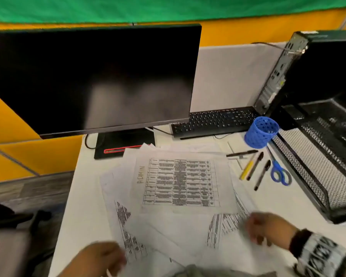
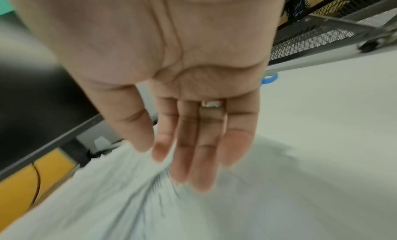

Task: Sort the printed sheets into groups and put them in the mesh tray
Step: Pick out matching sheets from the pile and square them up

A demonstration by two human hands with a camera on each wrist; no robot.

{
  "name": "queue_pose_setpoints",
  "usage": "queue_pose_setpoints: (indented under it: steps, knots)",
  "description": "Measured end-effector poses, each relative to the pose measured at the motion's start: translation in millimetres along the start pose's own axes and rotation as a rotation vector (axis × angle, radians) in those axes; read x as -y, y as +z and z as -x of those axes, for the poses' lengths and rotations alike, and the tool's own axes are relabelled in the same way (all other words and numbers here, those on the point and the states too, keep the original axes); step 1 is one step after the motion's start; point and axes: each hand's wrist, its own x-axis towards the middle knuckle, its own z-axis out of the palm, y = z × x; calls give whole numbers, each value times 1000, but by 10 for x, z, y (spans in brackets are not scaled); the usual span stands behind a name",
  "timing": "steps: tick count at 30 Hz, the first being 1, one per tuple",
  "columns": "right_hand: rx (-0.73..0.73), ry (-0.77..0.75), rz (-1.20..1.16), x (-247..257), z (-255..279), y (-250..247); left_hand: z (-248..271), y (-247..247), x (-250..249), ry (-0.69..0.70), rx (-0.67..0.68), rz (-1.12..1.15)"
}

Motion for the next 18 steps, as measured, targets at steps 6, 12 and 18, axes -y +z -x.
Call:
queue_pose_setpoints:
  steps: [6, 12, 18]
  knots:
    - [-246, 201, -371, 521, -567, -77, -776, -237, -300, -25, -396, 272]
    - [-276, 256, -453, 513, -727, 91, -1130, -238, -325, -204, -414, 541]
    - [-279, 161, -392, 484, -716, 136, -1141, -161, -418, -238, -302, 400]
